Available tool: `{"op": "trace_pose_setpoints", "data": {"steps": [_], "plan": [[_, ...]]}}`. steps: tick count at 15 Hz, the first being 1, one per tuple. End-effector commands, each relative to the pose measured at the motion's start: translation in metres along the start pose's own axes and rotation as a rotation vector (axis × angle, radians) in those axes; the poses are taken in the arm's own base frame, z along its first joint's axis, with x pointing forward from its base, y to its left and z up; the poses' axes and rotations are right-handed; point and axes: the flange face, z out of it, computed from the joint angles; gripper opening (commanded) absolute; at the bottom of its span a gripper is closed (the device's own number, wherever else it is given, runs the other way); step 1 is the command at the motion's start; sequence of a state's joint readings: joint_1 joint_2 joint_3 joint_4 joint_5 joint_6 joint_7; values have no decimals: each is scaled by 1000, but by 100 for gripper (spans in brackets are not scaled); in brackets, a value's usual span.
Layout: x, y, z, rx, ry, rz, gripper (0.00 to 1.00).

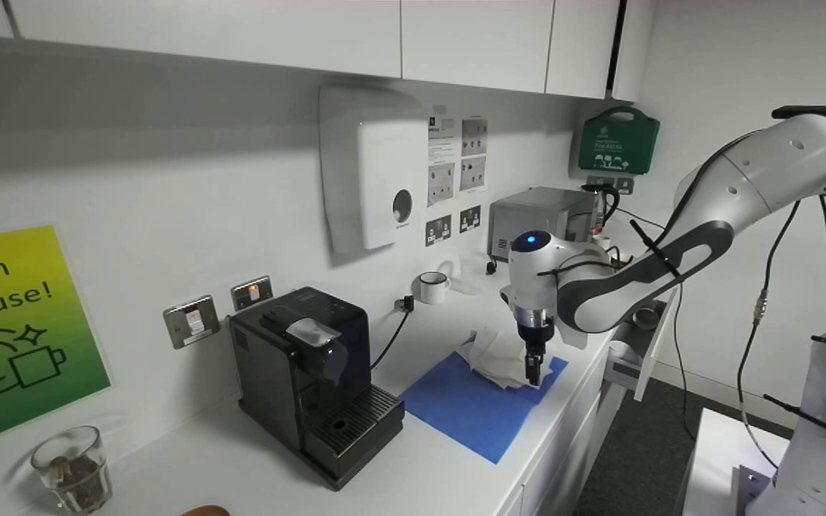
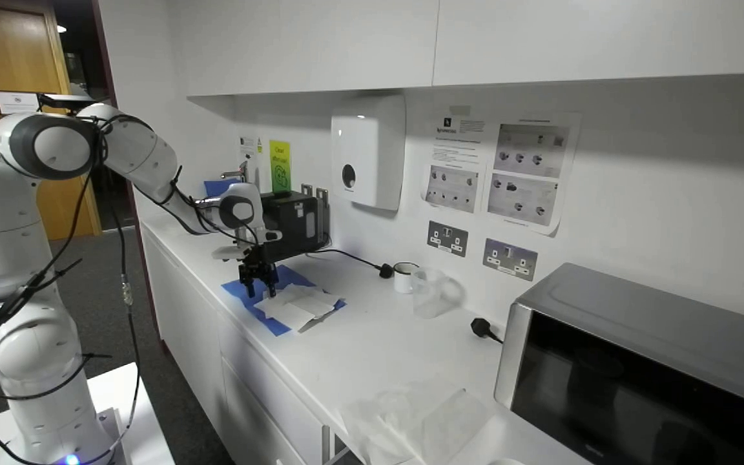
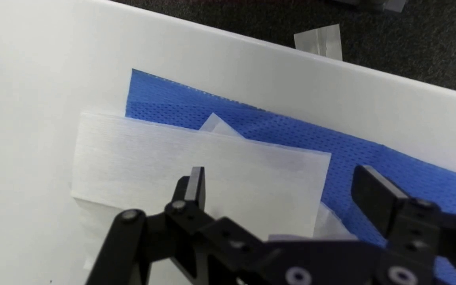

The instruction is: Stack the paper towels to the left on the counter

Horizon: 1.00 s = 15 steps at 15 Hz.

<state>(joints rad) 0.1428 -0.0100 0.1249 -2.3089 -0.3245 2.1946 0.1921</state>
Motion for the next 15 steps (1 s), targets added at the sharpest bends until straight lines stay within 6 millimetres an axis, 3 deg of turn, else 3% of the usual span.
{"op": "trace_pose_setpoints", "data": {"steps": [1,15], "plan": [[0,0,0,0,-1,0,100],[12,-5,15,4,-26,7,100]]}}
